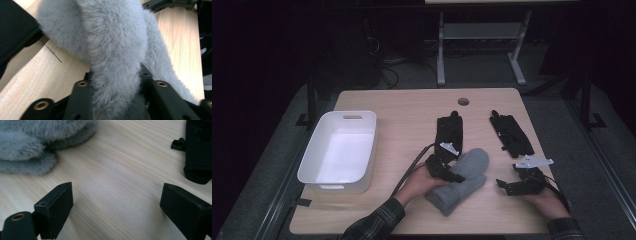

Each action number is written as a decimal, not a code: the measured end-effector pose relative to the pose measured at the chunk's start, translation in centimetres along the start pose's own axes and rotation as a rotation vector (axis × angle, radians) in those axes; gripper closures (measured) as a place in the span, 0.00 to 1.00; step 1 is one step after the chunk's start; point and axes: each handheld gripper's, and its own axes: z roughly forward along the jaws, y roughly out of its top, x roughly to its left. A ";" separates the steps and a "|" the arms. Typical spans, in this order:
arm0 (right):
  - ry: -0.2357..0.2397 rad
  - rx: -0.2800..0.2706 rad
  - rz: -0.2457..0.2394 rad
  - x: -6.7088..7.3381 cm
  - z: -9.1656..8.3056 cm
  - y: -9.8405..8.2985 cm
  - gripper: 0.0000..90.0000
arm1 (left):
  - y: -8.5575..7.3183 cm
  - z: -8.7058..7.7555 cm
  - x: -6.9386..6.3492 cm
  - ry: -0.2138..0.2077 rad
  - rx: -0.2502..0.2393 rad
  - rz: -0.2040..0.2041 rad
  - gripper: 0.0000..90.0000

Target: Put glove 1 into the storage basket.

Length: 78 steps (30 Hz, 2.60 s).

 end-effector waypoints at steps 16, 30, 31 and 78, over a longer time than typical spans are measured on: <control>0.001 0.000 -0.001 0.0 0.0 0.0 0.12 | 0.5 -3.1 -0.7 0.012 -0.037 -0.002 0.80; 0.001 -0.001 -0.002 0.0 0.0 0.0 0.12 | 0.7 -8.6 -1.2 0.092 -0.074 0.007 0.80; 0.001 -0.002 -0.003 0.0 0.0 0.0 0.12 | 0.7 -9.0 -1.1 0.101 -0.074 0.004 0.80; -0.001 -0.002 -0.003 0.0 0.0 0.0 0.12 | -6.0 -30.4 3.4 0.424 -0.254 -0.223 0.80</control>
